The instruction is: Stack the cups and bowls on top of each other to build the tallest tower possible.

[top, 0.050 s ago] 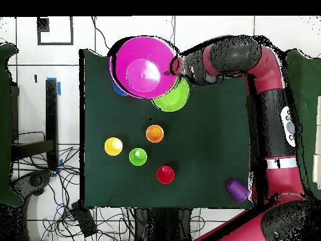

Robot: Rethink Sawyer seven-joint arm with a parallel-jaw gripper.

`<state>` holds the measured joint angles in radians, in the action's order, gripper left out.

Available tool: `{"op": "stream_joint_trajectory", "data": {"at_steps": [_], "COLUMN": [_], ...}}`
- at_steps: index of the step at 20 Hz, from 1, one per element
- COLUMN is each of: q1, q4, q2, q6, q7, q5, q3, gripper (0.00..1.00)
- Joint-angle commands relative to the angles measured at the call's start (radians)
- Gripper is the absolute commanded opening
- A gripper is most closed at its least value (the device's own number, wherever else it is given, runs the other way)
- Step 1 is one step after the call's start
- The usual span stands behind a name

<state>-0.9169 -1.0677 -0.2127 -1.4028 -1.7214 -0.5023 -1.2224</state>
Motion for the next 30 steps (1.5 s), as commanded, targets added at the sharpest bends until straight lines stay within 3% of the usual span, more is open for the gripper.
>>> {"op": "stream_joint_trajectory", "data": {"at_steps": [1,13,23,30], "q1": [0.047,0.048,0.092,0.150], "q4": [0.097,0.134,0.297,0.447], "q2": [0.017,0.016,0.065,0.083], "q6": [-0.115,-0.169,-0.247,-0.309], "q7": [0.347,0.389,0.477,0.587], "q5": [-0.016,-0.002,-0.035,-0.112], "q3": [0.103,0.104,0.103,0.092], "gripper": [0.00,0.00,0.00,0.00]}}
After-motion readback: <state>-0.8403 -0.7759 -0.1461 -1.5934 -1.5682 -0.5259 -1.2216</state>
